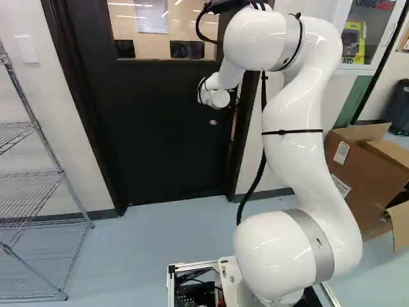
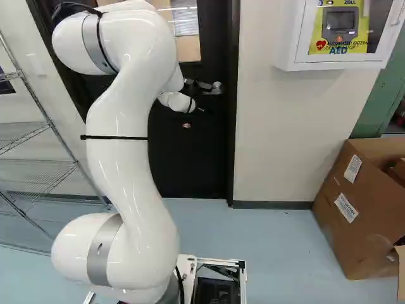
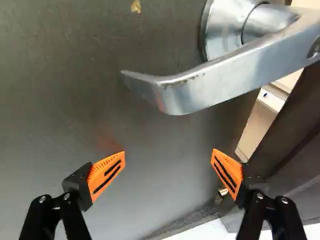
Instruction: Open the door and move inside
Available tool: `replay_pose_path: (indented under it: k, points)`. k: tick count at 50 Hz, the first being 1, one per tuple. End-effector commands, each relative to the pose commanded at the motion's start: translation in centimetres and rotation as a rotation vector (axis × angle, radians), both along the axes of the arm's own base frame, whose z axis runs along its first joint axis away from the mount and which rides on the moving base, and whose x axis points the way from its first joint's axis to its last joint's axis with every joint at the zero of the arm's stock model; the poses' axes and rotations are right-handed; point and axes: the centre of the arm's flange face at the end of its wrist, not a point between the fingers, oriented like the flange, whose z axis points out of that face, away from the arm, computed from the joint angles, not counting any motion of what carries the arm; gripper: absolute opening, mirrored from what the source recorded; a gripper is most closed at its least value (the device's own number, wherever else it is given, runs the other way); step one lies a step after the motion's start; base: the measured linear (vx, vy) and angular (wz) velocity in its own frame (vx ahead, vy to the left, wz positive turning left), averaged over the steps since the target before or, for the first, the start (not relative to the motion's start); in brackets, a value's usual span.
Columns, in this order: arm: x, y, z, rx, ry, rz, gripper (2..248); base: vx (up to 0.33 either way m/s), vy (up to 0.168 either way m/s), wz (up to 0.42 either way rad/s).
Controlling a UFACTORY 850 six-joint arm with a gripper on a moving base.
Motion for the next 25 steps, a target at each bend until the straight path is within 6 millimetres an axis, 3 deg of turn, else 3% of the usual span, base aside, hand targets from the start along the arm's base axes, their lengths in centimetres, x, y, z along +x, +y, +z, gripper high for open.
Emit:
replay_pose_path:
  k: [13,25]
  points:
    - [1.9,1.0,-0.3,0.0,-0.015,0.014,247,0.0,0.0,0.0]
    - [2.1,2.4,-0.3,-0.044,-0.02,0.085,247,0.0,0.0,0.0]
